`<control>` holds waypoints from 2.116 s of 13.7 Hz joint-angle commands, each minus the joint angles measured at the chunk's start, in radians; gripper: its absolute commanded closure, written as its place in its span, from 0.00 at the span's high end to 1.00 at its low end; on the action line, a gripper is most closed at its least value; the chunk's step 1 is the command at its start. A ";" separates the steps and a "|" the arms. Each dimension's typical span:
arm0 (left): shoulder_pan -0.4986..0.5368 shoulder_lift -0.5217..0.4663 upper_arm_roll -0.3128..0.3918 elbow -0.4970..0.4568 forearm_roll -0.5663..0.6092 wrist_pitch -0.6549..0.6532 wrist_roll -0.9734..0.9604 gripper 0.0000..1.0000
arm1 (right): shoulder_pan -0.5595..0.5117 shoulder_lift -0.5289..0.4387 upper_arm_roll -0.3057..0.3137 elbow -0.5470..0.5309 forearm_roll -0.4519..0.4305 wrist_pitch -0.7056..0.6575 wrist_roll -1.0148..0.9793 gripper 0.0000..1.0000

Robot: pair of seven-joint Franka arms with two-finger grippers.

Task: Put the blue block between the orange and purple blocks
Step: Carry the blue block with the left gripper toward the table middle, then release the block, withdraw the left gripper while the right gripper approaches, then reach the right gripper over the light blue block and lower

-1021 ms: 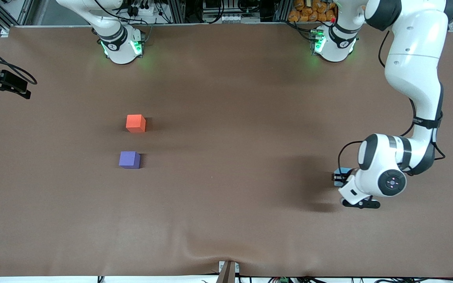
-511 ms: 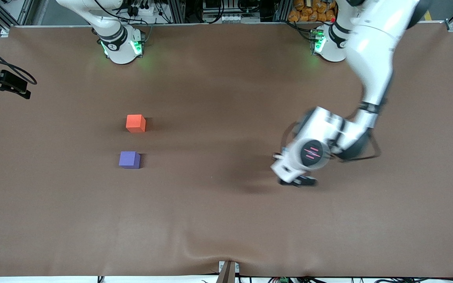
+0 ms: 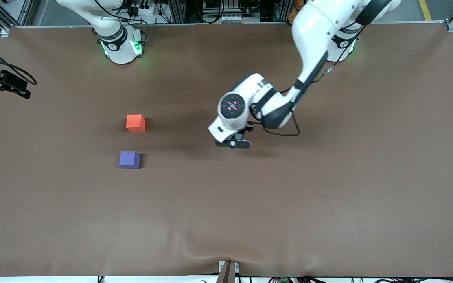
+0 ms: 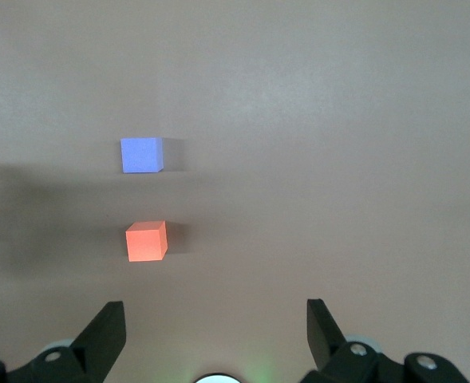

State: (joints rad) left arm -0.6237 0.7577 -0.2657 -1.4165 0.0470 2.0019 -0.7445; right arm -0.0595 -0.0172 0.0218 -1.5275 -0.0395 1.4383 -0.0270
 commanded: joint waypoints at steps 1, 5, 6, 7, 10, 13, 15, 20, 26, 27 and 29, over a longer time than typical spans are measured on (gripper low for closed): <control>-0.057 0.046 0.028 0.021 -0.012 0.035 -0.012 0.00 | -0.013 0.006 0.006 0.015 0.016 -0.010 -0.001 1.00; -0.103 0.041 0.046 0.021 -0.003 0.083 -0.116 1.00 | -0.013 0.010 0.006 0.015 0.016 -0.010 -0.005 1.00; -0.102 0.026 0.058 0.022 -0.001 0.083 -0.122 1.00 | -0.013 0.010 0.006 0.015 0.016 -0.010 -0.007 1.00; -0.096 0.006 0.065 0.022 0.002 0.080 -0.124 1.00 | -0.013 0.010 0.007 0.015 0.016 -0.010 -0.008 1.00; -0.082 -0.096 0.117 0.018 0.019 0.066 -0.119 1.00 | -0.008 0.025 0.007 0.015 0.016 -0.007 -0.011 1.00; -0.001 -0.205 0.158 0.015 0.020 -0.001 -0.114 1.00 | 0.001 0.051 0.007 0.017 0.016 -0.012 -0.014 1.00; 0.109 -0.259 0.158 0.008 0.022 -0.082 -0.051 1.00 | 0.026 0.054 0.009 0.015 0.016 -0.022 -0.005 1.00; 0.370 -0.331 0.157 -0.007 0.033 -0.267 0.200 1.00 | 0.157 0.056 0.010 -0.002 0.018 -0.047 0.111 1.00; 0.594 -0.503 0.149 -0.133 0.037 -0.347 0.492 1.00 | 0.337 0.120 0.009 -0.029 0.170 0.056 0.456 1.00; 0.604 -0.521 0.157 -0.145 0.034 -0.348 0.531 1.00 | 0.389 0.131 0.009 -0.031 0.170 0.066 0.529 1.00; 0.599 -0.598 0.195 -0.218 0.027 -0.351 0.570 1.00 | 0.464 0.181 0.010 -0.037 0.178 0.105 0.603 1.00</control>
State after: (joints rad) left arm -0.0190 0.2615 -0.0893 -1.5226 0.0667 1.6453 -0.2071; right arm 0.3343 0.1302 0.0401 -1.5609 0.1230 1.5142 0.4952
